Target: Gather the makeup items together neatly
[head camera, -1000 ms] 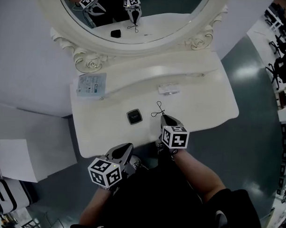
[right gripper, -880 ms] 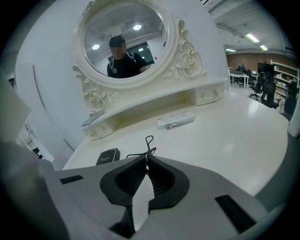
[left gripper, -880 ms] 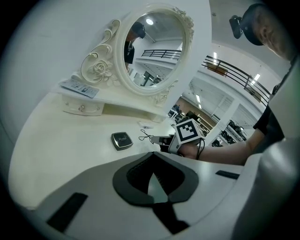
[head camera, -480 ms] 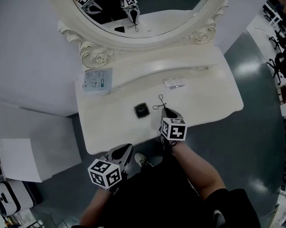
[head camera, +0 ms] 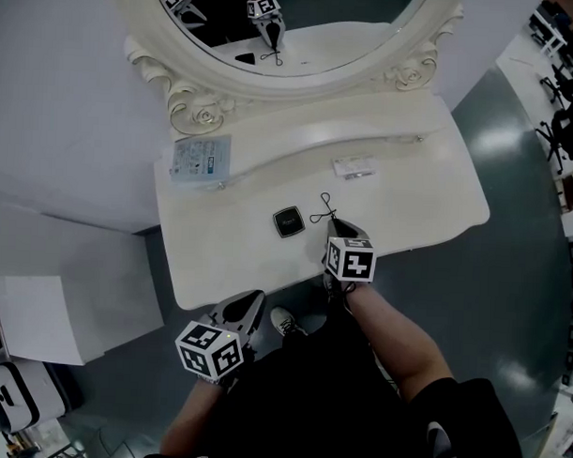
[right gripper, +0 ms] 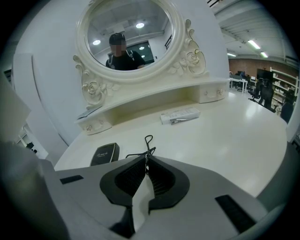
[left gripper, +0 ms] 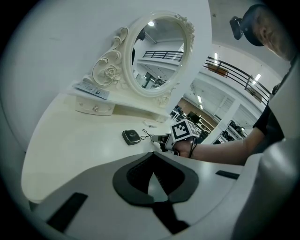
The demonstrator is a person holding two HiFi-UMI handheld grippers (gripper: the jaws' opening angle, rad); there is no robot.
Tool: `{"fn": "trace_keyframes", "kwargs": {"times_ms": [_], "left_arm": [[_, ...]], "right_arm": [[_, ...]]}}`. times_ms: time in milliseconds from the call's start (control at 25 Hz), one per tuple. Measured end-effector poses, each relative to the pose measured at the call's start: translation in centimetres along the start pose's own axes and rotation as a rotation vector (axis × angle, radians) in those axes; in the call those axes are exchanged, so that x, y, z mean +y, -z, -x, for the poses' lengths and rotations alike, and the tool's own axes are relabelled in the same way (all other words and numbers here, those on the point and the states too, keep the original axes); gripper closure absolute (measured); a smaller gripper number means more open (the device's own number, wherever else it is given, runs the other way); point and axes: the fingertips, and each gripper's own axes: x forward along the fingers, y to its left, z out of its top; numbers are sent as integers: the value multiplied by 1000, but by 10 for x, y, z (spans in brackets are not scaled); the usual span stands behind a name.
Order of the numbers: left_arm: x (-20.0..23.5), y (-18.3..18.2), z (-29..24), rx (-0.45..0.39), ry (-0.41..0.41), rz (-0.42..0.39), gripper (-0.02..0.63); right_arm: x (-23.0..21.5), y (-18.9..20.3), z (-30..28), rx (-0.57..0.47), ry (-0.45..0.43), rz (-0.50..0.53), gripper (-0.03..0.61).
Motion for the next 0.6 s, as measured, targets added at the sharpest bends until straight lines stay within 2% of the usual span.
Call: {"fn": "trace_keyframes", "kwargs": {"times_ms": [280, 320, 400, 600], "left_arm": [[-2, -1, -5, 0, 8, -1, 606], [-3, -2, -6, -1, 10, 0, 606], [-6, -4, -9, -4, 16, -2, 606], [-18, -11, -23, -13, 42, -9, 606]], "right_arm": [[4, 2, -1, 24, -17, 18, 531], [5, 3, 1, 27, -28, 25, 516], [7, 1, 9, 22, -47, 45, 424], [-4, -24, 34, -61, -98, 161, 422]]}}
